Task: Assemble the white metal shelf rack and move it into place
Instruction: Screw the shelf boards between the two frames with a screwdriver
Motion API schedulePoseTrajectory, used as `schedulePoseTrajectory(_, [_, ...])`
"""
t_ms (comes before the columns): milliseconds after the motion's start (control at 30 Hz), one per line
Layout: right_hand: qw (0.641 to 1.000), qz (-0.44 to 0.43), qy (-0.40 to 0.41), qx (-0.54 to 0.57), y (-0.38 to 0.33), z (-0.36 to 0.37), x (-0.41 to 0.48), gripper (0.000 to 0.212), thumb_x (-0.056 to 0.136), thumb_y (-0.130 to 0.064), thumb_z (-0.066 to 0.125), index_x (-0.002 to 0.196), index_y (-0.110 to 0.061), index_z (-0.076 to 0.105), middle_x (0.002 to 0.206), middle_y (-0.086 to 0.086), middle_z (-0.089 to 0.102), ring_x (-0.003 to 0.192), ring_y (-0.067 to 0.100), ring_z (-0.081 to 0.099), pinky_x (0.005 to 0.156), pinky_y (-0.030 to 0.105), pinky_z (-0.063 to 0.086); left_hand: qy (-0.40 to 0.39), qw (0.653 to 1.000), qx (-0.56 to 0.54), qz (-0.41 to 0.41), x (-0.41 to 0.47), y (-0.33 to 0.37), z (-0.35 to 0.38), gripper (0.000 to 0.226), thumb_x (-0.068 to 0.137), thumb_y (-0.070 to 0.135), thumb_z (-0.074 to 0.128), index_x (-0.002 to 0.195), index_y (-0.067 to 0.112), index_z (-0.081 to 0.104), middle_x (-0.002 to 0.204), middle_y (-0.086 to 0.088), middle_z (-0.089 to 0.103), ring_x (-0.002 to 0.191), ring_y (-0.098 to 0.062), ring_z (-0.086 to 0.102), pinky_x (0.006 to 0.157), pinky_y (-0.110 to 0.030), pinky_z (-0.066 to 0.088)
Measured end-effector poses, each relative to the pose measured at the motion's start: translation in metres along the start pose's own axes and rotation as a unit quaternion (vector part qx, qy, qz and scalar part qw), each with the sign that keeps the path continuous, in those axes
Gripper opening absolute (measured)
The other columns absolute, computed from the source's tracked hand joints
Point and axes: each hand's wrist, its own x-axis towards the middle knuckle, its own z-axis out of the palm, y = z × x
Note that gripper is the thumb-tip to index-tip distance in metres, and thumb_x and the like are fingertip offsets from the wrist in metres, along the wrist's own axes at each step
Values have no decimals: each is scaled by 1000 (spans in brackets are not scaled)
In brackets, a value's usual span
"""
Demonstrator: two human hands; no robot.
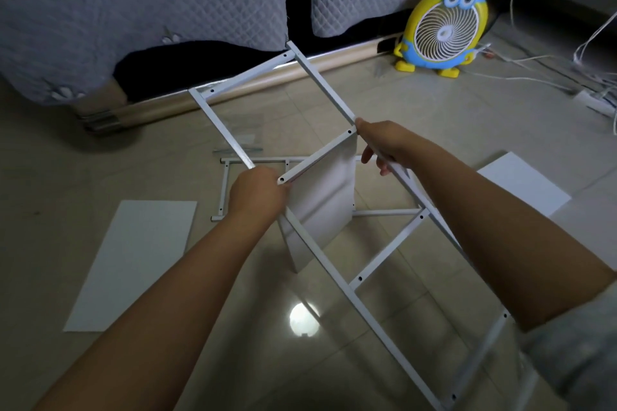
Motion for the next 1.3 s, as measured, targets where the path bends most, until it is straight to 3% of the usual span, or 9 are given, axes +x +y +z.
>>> schedulePoseTrajectory(100, [999,22,-9,47,-1,0,8,51,95,-47,37,121,-5,47,76,9,61,49,17,39,49,23,40,-31,999,-16,-10,2,1,-4,24,93,26,52,86,7,66,79,-11,60,83,-29,63,66,-29,42])
schedulePoseTrajectory(233, [998,46,41,27,-10,2,14,35,93,-42,45,92,-8,55,67,5,59,47,15,42,48,18,35,-77,995,-59,-40,3,4,-9,29,91,28,55,70,9,59,64,-7,57,64,-26,58,70,-31,50])
schedulePoseTrajectory(367, [996,63,54,32,-18,2,19,38,95,-34,48,66,-8,48,40,3,56,22,7,44,31,5,30,-108,972,-186,-90,4,6,-11,29,90,19,60,64,6,55,60,-11,56,61,-28,59,77,-39,56])
schedulePoseTrajectory(533, [996,78,37,23,-18,3,18,36,95,-35,46,68,-12,47,64,-1,54,23,5,46,34,8,29,-109,952,-269,-101,3,1,-11,26,86,10,64,63,3,55,58,-12,54,52,-22,55,63,-34,56])
schedulePoseTrajectory(733, [995,83,45,25,-15,2,14,35,96,-34,44,69,-12,49,68,-6,55,37,8,49,34,4,28,-114,955,-260,-82,4,0,-7,26,90,14,59,65,7,55,63,-11,55,56,-21,56,65,-34,55])
schedulePoseTrajectory(833, [995,80,59,26,-12,2,14,33,96,-33,45,69,-13,50,66,-7,57,24,4,45,36,5,29,-102,972,-201,-61,3,1,-5,21,91,17,57,73,6,59,64,-9,57,58,-21,59,64,-32,56])
schedulePoseTrajectory(967, [993,84,61,61,-5,-4,10,32,94,-31,50,67,-13,54,62,-7,60,30,6,47,36,6,29,-86,992,-90,-35,4,5,-1,18,89,19,58,84,3,65,67,-8,63,72,-26,67,75,-32,56])
schedulePoseTrajectory(1100, [990,78,68,92,-1,-2,10,32,93,-30,51,68,-10,55,63,-3,62,32,11,46,37,7,30,-58,997,-33,-35,5,8,1,20,90,13,53,98,-2,64,96,-17,67,88,-29,66,77,-32,54])
schedulePoseTrajectory(1300, [992,87,77,56,-7,1,11,34,94,-30,49,68,-9,52,67,-3,60,46,13,44,37,8,29,-8,986,-164,-30,-1,1,-3,33,93,23,49,67,6,61,65,-10,63,73,-26,65,76,-26,50])
